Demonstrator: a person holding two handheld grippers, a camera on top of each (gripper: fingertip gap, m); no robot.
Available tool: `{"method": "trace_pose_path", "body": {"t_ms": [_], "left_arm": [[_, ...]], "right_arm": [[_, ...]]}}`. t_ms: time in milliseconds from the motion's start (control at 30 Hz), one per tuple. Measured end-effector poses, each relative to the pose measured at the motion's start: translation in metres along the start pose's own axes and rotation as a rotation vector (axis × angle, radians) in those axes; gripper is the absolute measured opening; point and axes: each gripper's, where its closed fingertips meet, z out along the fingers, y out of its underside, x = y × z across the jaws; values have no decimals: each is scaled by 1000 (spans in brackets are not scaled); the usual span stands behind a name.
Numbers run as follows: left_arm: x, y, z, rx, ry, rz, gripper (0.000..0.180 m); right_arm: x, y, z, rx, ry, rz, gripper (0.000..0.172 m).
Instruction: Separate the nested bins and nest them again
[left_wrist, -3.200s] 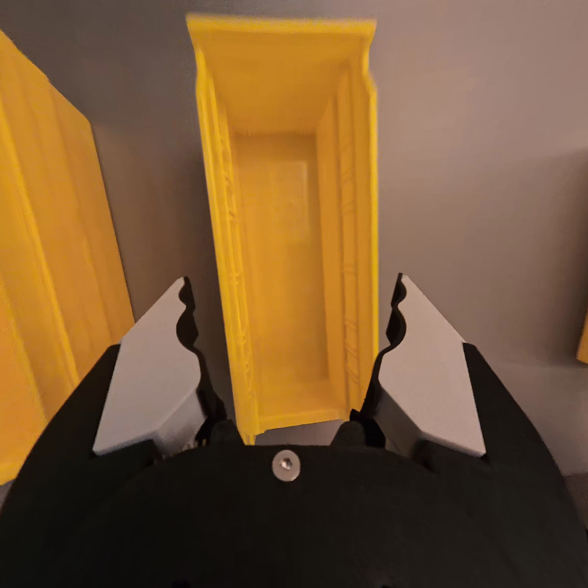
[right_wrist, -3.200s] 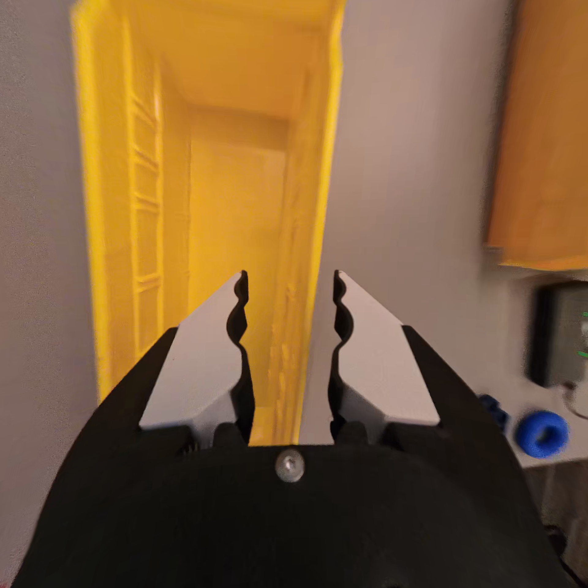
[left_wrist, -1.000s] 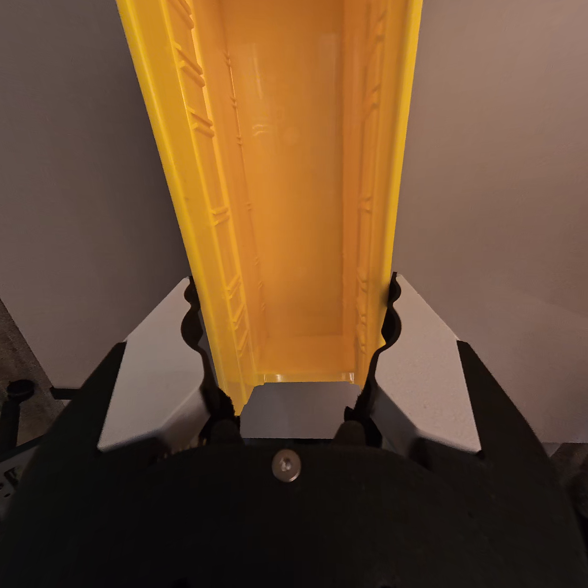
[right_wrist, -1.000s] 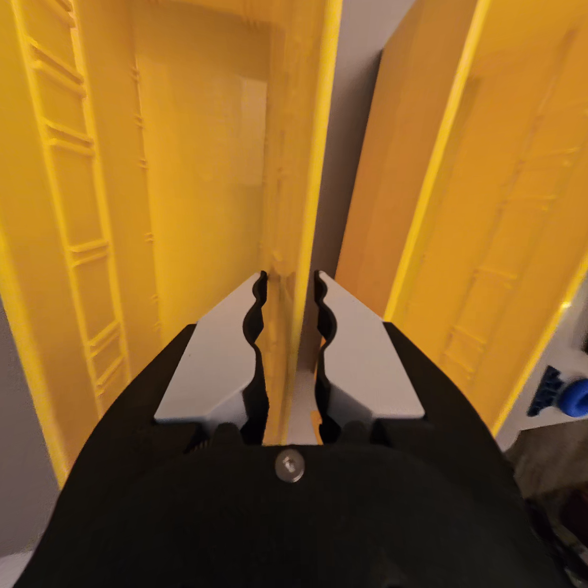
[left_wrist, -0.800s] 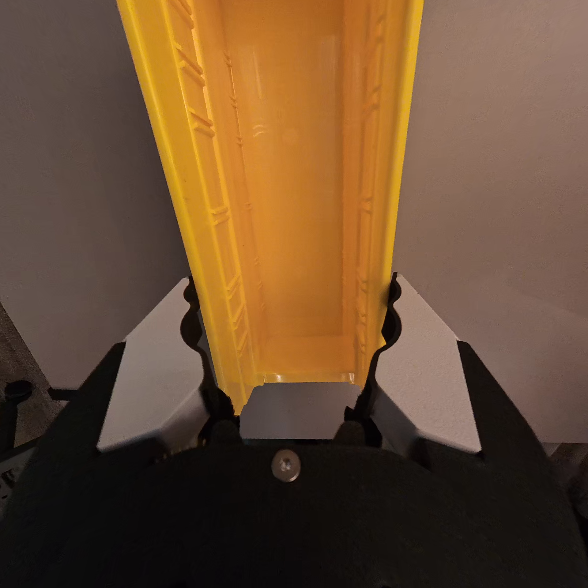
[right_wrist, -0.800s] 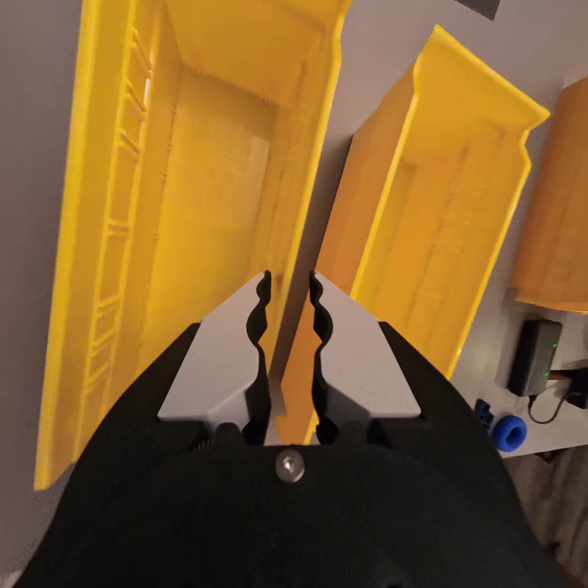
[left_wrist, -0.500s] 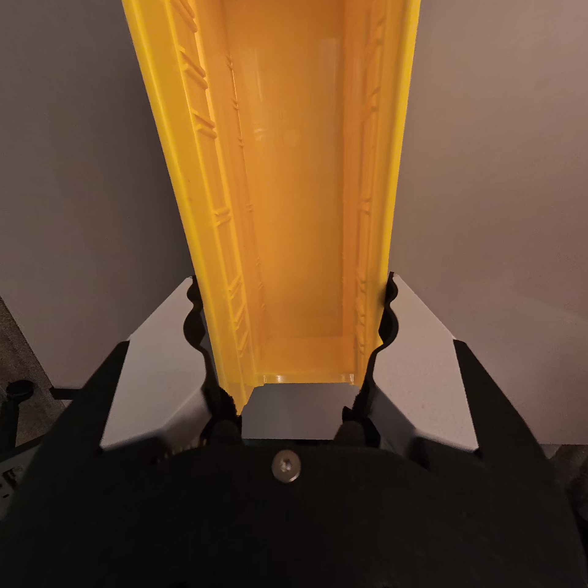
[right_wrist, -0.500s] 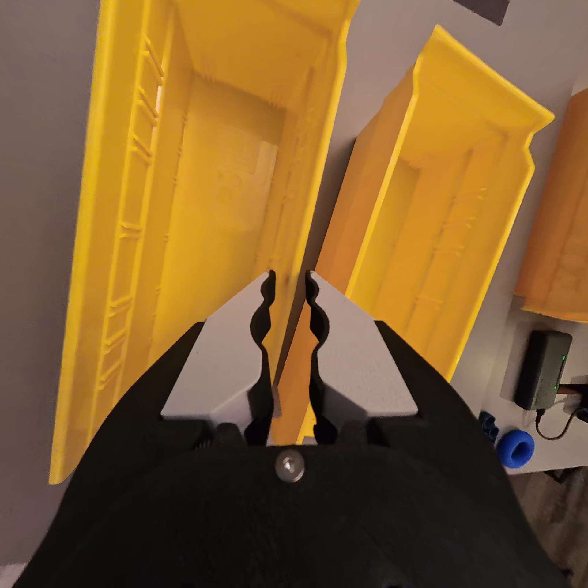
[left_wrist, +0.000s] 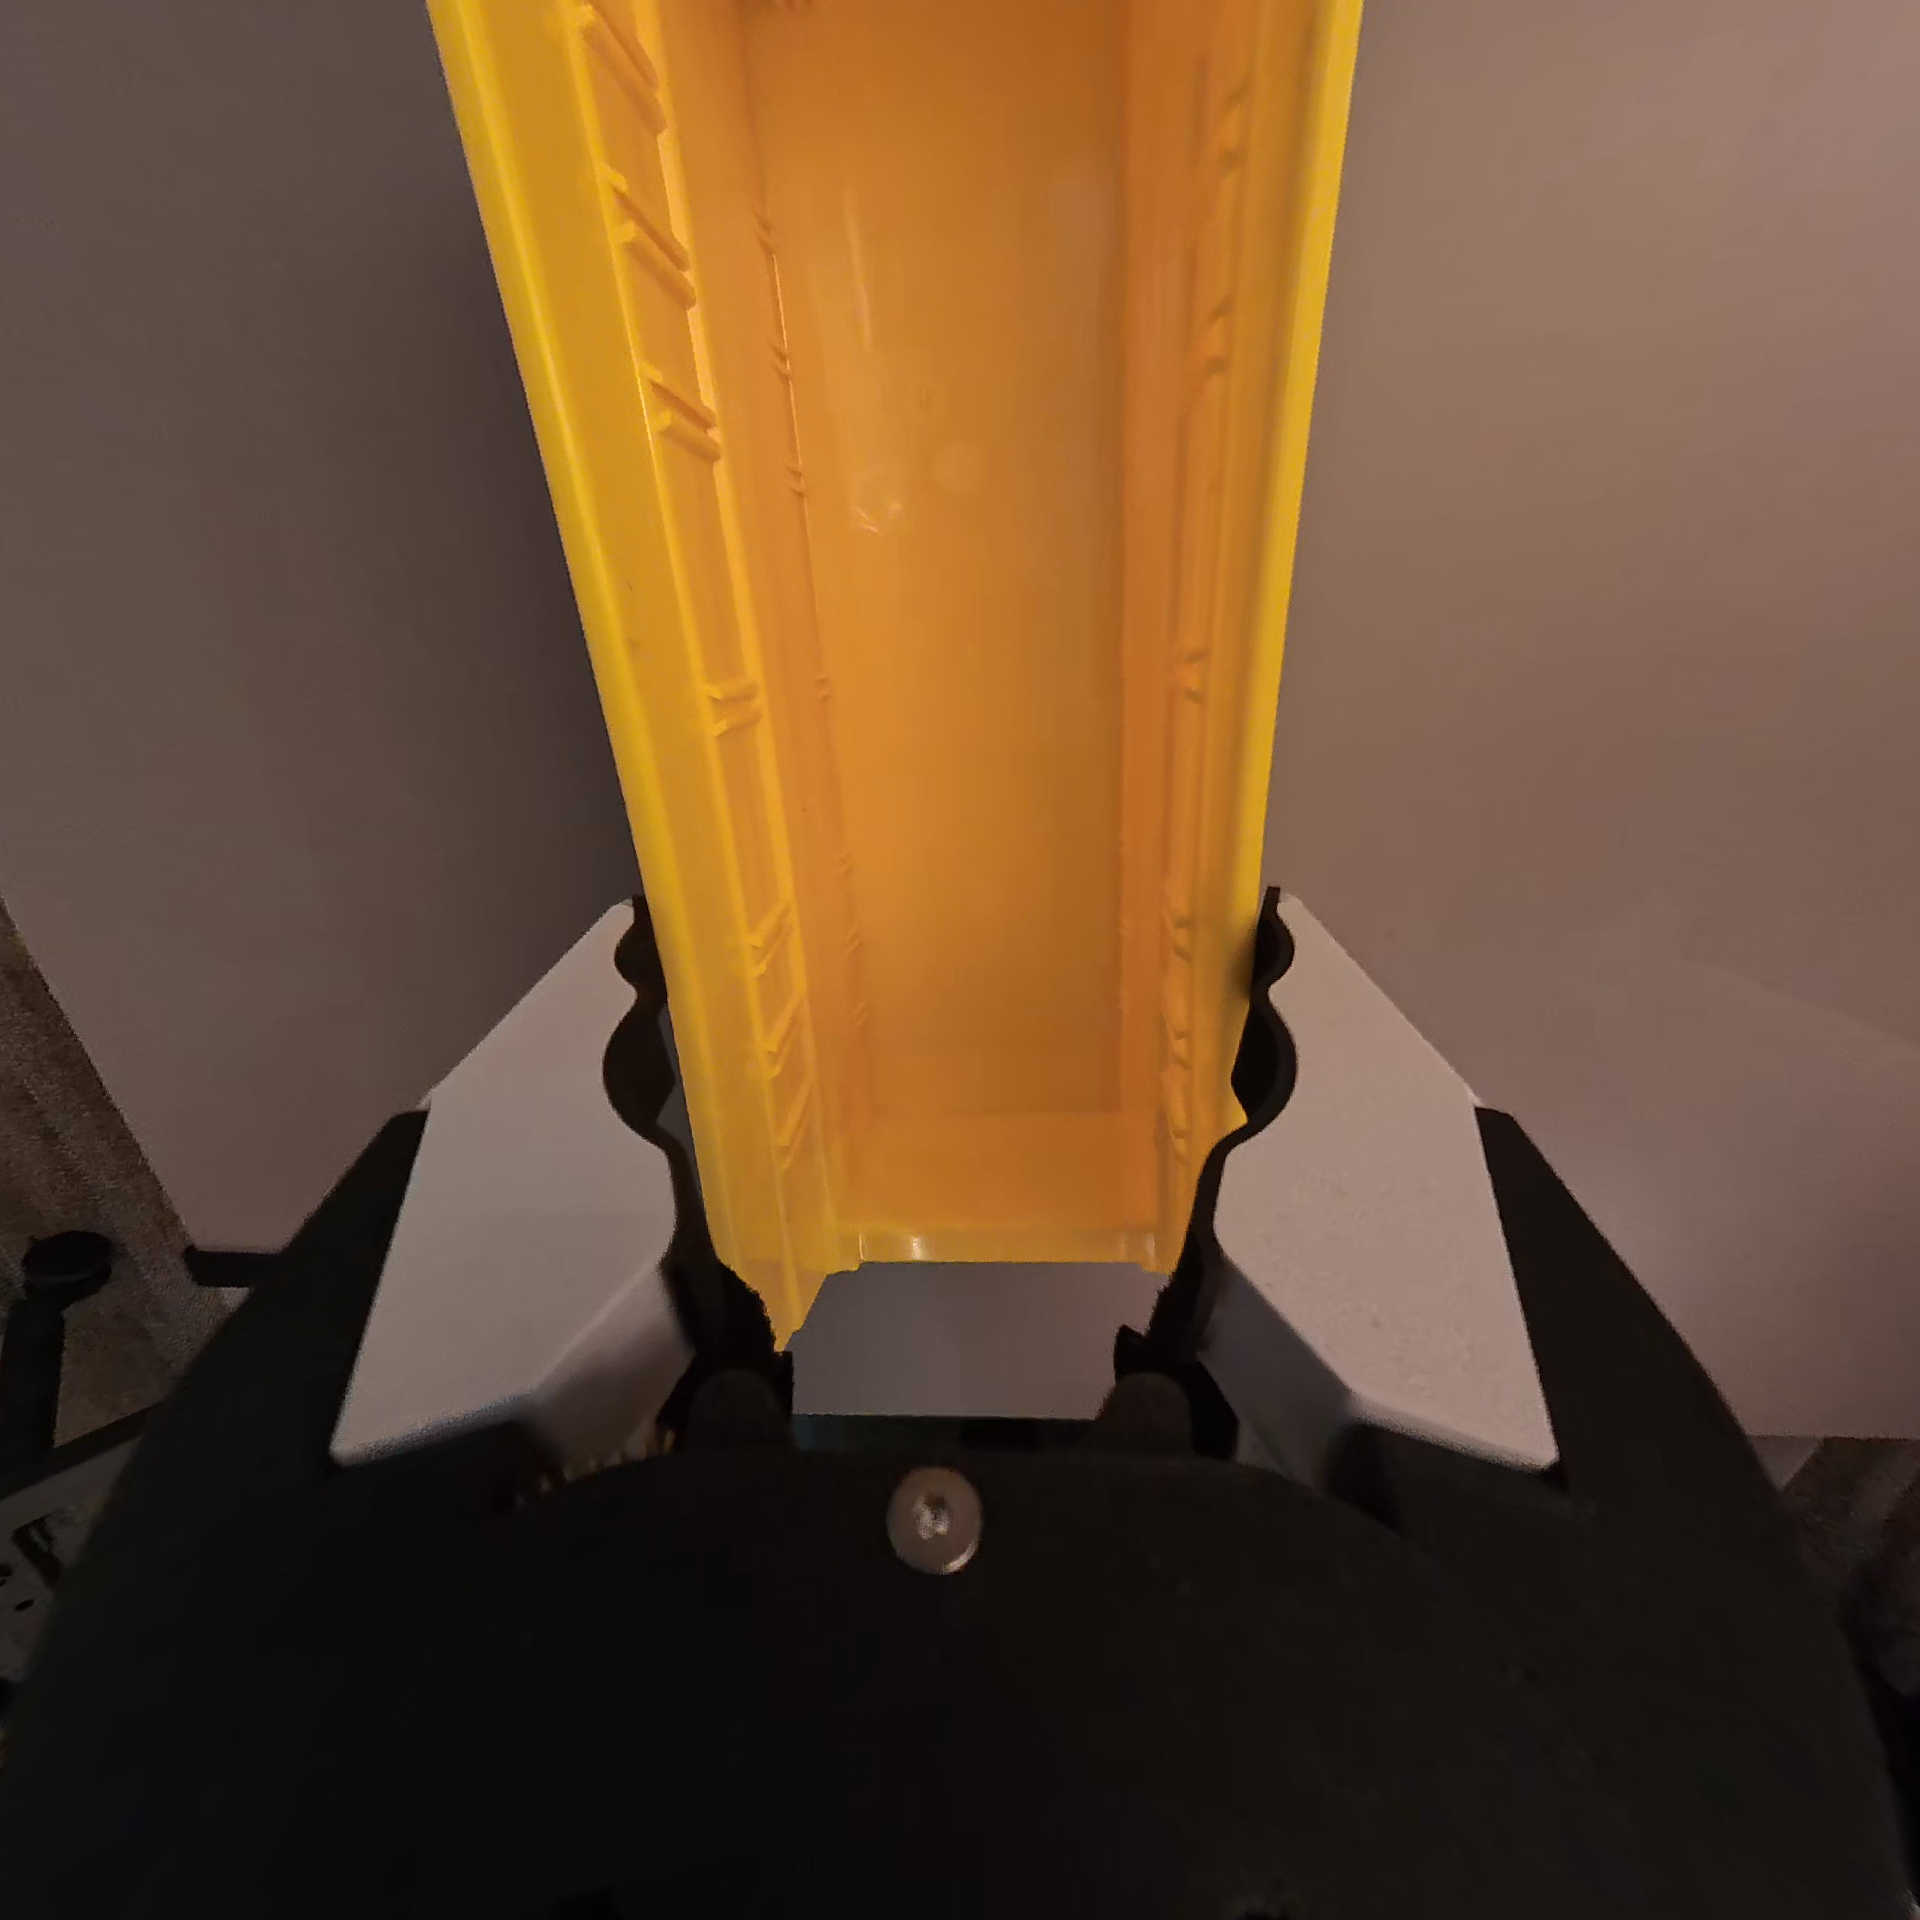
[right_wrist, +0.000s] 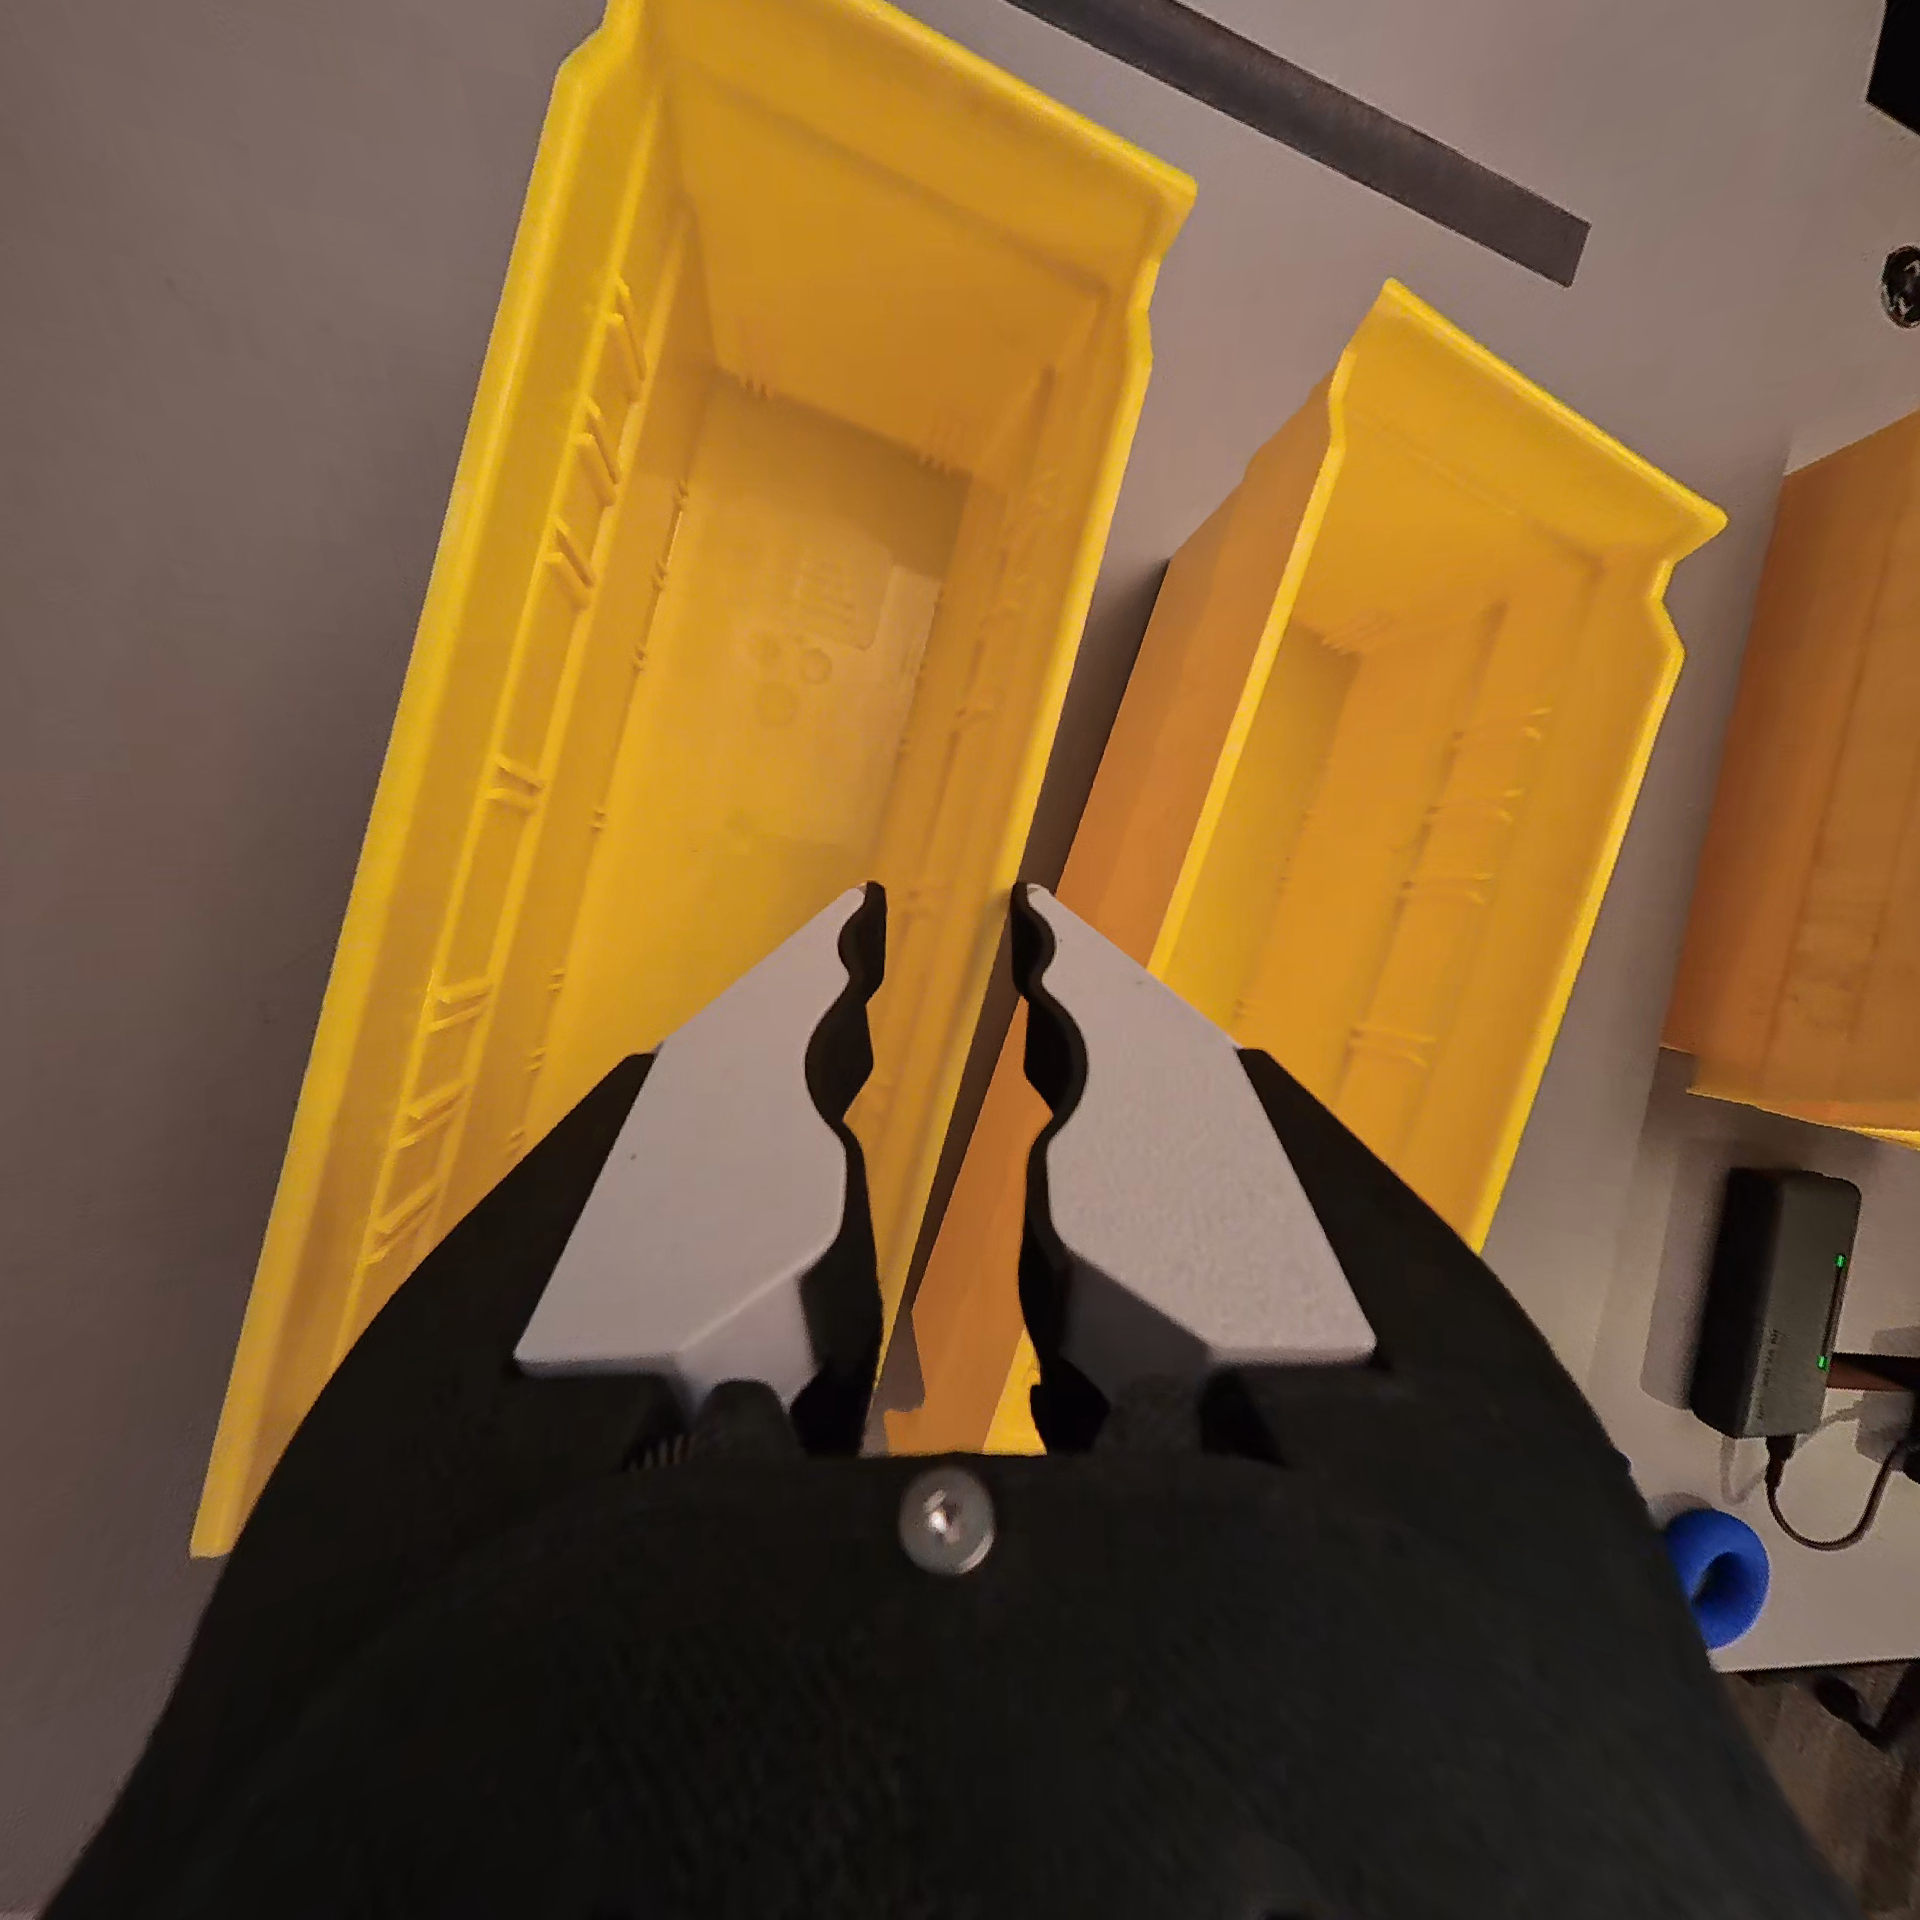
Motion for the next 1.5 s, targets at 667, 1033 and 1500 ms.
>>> {"method": "trace_pose_path", "body": {"t_ms": [667, 1033, 1500], "left_arm": [[-6, -2, -12, -12, -25, 10, 111], [-9, 17, -3, -114, -50, 16, 115], [-4, -13, 2, -82, -75, 21, 117]], "right_arm": [[-3, 1, -2, 8, -15, 3, 27], [-13, 0, -4, 21, -16, -11, 32], [-15, 0, -5, 50, -47, -2, 32]]}}
